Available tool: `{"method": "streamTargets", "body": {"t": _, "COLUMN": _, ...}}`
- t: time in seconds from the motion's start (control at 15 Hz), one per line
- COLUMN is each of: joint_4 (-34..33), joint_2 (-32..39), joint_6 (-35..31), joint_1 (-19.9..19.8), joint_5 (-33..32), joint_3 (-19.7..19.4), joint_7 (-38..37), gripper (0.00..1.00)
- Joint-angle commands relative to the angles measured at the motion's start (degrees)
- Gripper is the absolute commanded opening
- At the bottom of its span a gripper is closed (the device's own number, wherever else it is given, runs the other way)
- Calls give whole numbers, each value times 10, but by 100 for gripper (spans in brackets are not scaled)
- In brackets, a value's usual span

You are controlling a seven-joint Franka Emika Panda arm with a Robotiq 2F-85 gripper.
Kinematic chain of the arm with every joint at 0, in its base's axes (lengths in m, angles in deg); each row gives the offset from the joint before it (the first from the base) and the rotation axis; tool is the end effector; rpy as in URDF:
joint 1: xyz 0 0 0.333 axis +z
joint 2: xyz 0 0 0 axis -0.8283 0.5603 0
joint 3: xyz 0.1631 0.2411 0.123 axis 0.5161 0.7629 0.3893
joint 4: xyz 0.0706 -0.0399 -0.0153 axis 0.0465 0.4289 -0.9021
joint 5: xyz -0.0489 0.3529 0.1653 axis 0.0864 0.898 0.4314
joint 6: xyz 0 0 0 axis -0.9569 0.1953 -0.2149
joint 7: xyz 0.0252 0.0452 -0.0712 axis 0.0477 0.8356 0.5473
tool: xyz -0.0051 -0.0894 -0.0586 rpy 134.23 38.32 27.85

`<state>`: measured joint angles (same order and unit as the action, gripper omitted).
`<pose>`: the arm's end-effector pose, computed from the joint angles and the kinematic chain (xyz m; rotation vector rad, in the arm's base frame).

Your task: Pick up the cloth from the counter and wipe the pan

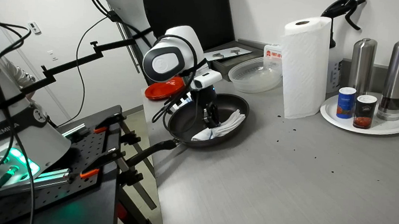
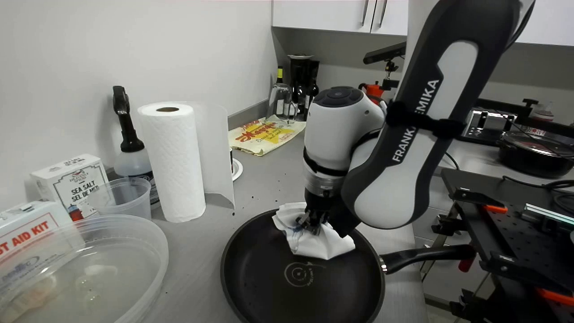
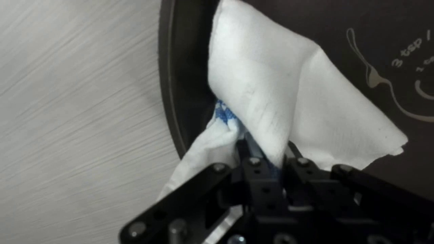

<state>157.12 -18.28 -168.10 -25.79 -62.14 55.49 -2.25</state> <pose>0.4824 0.0058 0.0218 2.7867 -0.7342 0.1683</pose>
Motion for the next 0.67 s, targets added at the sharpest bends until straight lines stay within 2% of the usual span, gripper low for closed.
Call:
{"method": "streamTargets", "body": {"t": 0.0, "joint_4": -20, "joint_2": 9, "joint_6": 25, "joint_1": -19, "joint_5": 9, "joint_3": 23, "joint_7": -12, "gripper": 3}}
{"method": "streamTargets", "body": {"t": 0.6, "joint_4": -26, "joint_2": -13, "joint_6": 72, "joint_1": -62, "joint_5": 9, "joint_3": 100, "joint_7": -20, "gripper": 3}}
